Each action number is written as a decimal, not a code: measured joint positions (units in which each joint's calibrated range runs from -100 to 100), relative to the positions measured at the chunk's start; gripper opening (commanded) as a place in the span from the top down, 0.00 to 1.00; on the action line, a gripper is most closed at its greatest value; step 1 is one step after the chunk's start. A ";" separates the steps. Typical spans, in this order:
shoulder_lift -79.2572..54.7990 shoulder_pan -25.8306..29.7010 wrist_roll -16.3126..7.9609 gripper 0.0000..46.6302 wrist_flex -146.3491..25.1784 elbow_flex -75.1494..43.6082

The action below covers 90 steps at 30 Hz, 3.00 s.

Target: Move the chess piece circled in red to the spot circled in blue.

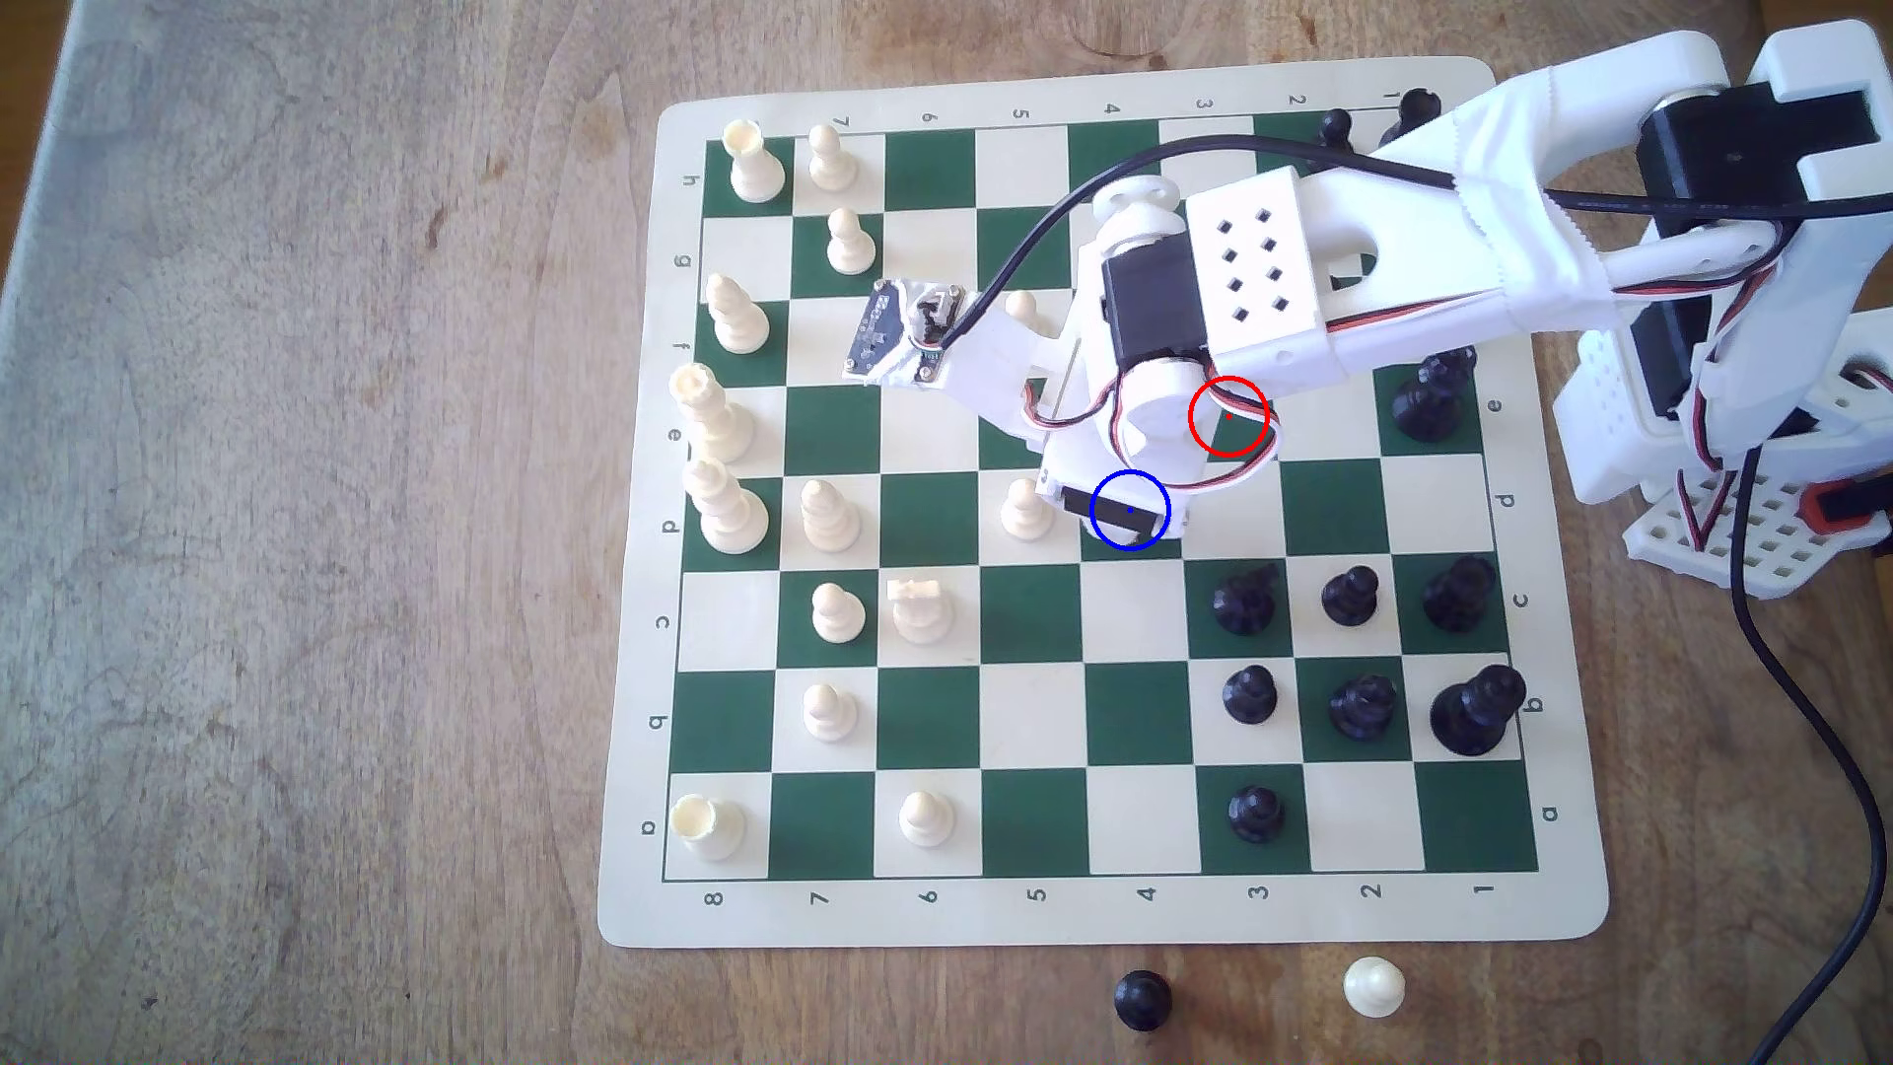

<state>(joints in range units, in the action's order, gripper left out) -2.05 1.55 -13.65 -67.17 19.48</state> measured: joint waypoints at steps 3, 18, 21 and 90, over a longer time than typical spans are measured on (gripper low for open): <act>-1.17 0.07 0.00 0.99 0.00 0.00; -1.34 0.07 0.00 0.99 1.12 0.00; -1.34 0.00 0.00 0.99 1.27 0.00; 46.67 -2.95 2.54 0.83 9.32 41.30</act>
<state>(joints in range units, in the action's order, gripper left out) 44.62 -1.40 -11.11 -57.85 60.78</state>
